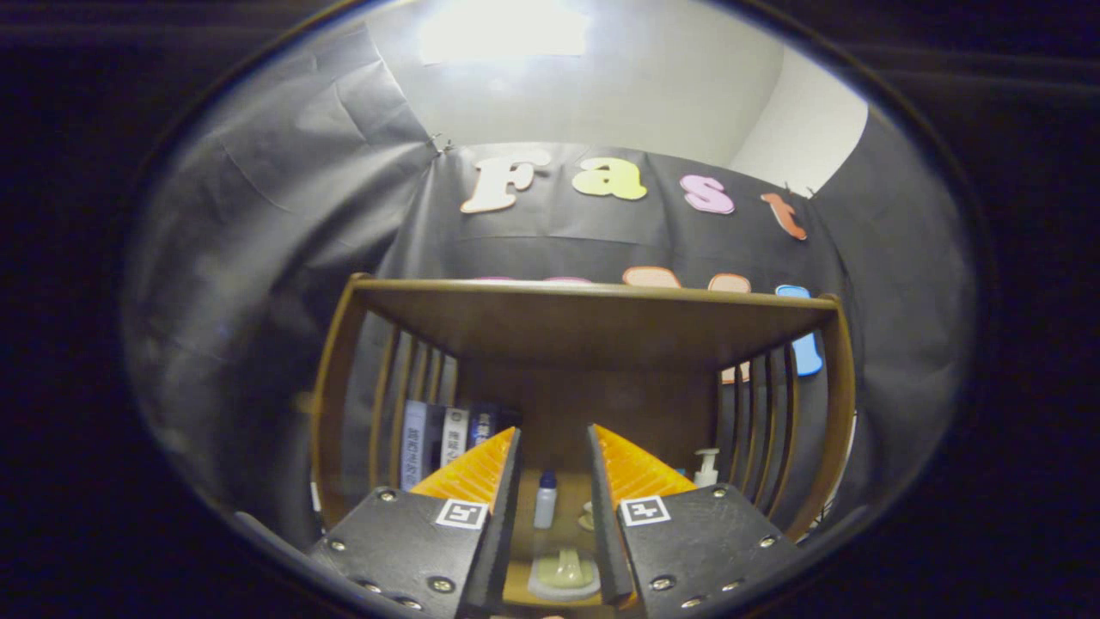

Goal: Pull open the drawer, take out the items inside it, and place them on the countertop above the cabinet.

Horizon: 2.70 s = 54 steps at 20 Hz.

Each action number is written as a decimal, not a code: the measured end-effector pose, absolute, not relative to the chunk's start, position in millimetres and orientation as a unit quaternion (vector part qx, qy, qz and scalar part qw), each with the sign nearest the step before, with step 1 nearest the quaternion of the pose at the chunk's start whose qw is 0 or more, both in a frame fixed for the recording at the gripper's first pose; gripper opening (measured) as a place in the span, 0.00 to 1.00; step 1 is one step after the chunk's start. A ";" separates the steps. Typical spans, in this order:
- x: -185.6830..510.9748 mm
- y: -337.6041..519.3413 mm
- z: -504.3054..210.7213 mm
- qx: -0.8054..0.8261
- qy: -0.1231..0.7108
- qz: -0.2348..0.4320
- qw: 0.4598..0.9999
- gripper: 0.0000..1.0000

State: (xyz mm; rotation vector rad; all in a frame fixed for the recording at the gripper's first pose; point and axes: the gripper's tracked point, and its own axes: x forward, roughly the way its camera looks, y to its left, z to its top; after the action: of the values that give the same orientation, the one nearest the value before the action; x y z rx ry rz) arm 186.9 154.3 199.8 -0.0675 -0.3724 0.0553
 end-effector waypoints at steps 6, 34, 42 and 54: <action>105.2 131.2 134.5 -0.062 -0.110 0.009 0.992 0.51; 51.7 124.9 -66.0 -0.035 0.092 -0.025 0.995 0.97; 59.3 121.9 -67.2 -0.037 0.088 -0.055 0.994 0.97; 84.2 116.2 -61.1 -0.038 0.089 -0.045 0.994 0.97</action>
State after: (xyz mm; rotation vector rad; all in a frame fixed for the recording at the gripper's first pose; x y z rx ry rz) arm 84.2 116.2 -61.1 -0.0768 0.1790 -0.0910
